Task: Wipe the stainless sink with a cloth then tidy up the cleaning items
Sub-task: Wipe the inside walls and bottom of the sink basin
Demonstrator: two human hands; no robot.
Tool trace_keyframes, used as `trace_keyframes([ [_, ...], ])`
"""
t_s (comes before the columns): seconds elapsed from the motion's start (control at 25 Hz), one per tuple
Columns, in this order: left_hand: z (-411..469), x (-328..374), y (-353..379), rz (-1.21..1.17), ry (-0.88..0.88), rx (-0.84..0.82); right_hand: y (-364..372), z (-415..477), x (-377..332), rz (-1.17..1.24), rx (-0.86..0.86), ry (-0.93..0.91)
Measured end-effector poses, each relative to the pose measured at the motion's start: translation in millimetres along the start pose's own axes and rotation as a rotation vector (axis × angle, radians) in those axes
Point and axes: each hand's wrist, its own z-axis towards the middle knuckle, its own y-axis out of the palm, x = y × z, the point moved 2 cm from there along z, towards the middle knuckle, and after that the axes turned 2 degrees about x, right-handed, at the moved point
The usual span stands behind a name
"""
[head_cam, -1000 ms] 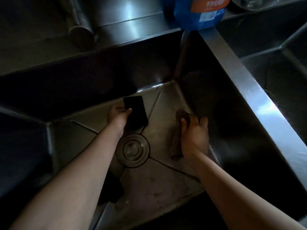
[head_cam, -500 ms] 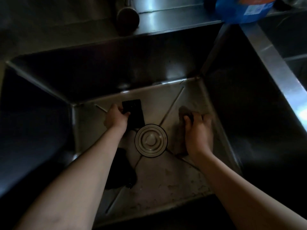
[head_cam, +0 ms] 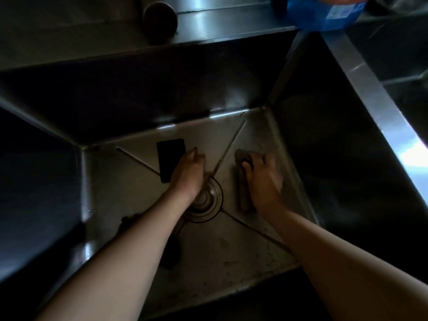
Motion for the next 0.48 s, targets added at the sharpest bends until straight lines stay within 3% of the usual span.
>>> trace_keyframes([
  [0.24, 5.2, -9.6, 15.2, 0.136, 0.045, 0.03, 51.5, -34.3, 7.3, -0.265, -0.325, -0.296],
  [0.4, 2.4, -13.0, 16.8, 0.075, 0.058, 0.074, 59.8, -18.8, -5.3, -0.291, -0.145, -0.385],
  [0.48, 0.7, -13.3, 19.1, 0.064, 0.069, 0.096, 63.6, 5.1, -11.8, -0.27, -0.14, -0.37],
])
